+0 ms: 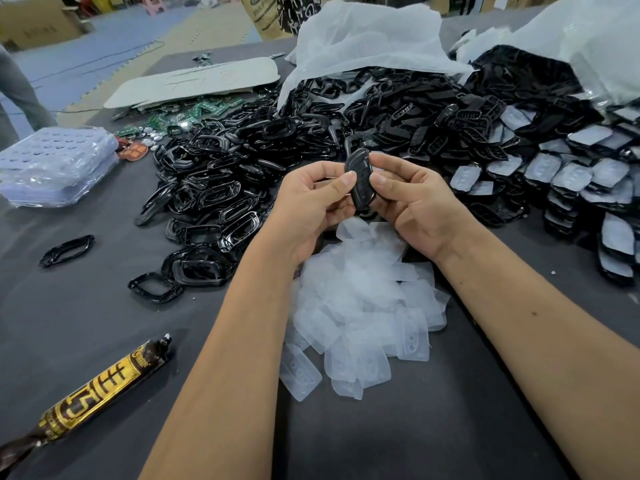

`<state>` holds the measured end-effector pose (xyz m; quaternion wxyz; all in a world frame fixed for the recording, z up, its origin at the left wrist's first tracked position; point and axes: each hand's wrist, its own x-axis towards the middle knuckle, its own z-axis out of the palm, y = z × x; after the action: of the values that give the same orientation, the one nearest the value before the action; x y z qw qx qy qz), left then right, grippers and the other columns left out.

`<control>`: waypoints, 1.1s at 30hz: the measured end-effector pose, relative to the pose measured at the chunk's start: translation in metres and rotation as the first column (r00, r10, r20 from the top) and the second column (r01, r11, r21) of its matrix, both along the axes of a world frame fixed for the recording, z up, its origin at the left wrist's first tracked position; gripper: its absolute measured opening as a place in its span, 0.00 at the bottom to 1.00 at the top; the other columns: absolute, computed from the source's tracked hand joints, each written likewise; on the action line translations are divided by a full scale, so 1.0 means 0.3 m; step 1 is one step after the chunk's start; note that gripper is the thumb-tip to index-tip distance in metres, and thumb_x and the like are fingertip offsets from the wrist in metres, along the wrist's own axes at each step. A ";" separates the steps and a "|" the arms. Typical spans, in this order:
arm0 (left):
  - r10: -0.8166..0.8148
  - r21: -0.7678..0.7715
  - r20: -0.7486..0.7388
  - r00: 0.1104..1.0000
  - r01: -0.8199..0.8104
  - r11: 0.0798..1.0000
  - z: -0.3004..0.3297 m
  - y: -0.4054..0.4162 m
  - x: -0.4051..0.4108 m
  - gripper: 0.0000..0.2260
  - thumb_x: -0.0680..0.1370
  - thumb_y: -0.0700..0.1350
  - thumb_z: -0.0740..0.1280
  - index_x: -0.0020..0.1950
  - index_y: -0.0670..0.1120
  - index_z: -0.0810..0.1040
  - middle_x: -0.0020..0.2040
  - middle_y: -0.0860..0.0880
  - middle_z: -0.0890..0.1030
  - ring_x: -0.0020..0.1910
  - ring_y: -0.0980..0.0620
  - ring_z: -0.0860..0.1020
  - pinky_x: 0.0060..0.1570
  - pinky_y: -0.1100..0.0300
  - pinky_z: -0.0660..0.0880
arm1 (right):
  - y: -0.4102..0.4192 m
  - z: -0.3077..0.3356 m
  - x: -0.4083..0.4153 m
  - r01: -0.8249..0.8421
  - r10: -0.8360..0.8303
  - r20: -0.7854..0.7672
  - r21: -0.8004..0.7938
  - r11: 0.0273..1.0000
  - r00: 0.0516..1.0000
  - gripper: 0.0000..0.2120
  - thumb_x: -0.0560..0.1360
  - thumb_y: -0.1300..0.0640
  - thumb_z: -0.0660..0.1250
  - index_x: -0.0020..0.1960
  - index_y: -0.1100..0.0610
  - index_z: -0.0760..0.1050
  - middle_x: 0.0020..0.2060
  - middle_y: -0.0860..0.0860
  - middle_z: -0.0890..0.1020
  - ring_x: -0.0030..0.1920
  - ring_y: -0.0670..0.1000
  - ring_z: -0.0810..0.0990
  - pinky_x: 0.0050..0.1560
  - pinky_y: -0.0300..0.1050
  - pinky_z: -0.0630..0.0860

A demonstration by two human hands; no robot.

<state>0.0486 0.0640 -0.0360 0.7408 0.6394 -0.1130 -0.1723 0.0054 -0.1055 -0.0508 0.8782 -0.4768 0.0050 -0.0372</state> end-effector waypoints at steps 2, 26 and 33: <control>0.036 0.009 0.019 0.999 -0.036 0.999 -0.007 0.003 0.003 0.01 0.80 0.37 0.71 0.50 0.42 0.82 0.41 0.43 0.84 0.38 0.53 0.81 0.42 0.60 0.82 | -0.005 0.009 -0.005 0.073 -0.068 0.036 -0.164 0.984 0.997 0.13 0.70 0.69 0.74 0.53 0.57 0.84 0.41 0.51 0.88 0.43 0.50 0.87 0.47 0.43 0.84; -0.511 0.660 0.580 0.634 0.001 0.751 0.070 -0.769 -0.186 0.26 0.72 0.29 0.62 0.69 0.43 0.76 0.60 0.41 0.81 0.61 0.41 0.77 0.59 0.46 0.76 | -0.589 0.160 -0.290 0.177 -0.477 0.325 -0.927 -0.330 0.816 0.14 0.73 0.69 0.65 0.49 0.57 0.86 0.45 0.58 0.85 0.49 0.63 0.80 0.49 0.51 0.77; -0.422 0.614 0.604 0.676 -0.056 0.787 0.071 -0.688 -0.164 0.24 0.73 0.32 0.67 0.68 0.44 0.77 0.60 0.43 0.83 0.62 0.43 0.79 0.58 0.47 0.77 | -0.535 0.203 -0.220 0.183 -0.518 0.309 -0.942 -0.281 0.798 0.17 0.70 0.68 0.64 0.50 0.55 0.88 0.46 0.58 0.87 0.51 0.61 0.83 0.56 0.52 0.79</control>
<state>-0.0004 -0.1423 -0.0147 0.3792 0.8344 -0.3997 -0.0138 -0.0606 -0.2660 0.0101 0.1514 -0.9360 0.2163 -0.2330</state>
